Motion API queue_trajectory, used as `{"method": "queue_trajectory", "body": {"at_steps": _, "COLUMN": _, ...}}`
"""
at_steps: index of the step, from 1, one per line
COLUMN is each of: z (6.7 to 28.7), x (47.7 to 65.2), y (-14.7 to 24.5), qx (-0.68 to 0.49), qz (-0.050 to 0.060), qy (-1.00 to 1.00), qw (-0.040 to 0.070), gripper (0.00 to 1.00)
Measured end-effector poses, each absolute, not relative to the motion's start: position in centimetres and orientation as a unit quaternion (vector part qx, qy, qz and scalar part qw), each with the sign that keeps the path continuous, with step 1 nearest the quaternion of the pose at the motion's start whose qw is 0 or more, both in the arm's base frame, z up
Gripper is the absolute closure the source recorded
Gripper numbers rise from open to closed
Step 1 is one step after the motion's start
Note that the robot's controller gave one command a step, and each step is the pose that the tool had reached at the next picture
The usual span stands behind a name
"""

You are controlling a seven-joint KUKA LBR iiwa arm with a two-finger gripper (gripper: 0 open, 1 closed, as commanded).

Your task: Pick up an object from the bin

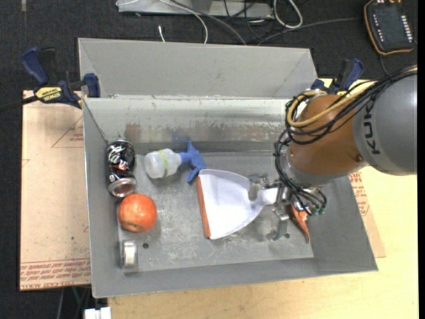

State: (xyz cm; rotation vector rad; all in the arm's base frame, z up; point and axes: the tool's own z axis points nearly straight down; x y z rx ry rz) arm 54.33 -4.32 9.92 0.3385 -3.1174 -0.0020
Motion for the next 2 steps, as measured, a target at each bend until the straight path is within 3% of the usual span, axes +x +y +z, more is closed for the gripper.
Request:
{"method": "queue_trajectory", "body": {"at_steps": 1, "z": 6.9, "x": 58.1, "y": -5.2, "qx": 0.28, "qz": -0.003, "qy": -0.96, "qw": -0.002, "gripper": 0.0}}
{"method": "queue_trajectory", "body": {"at_steps": 2, "z": 7.2, "x": 57.1, "y": -5.1, "qx": 0.157, "qz": -0.001, "qy": -0.988, "qw": -0.002, "gripper": 1.0}}
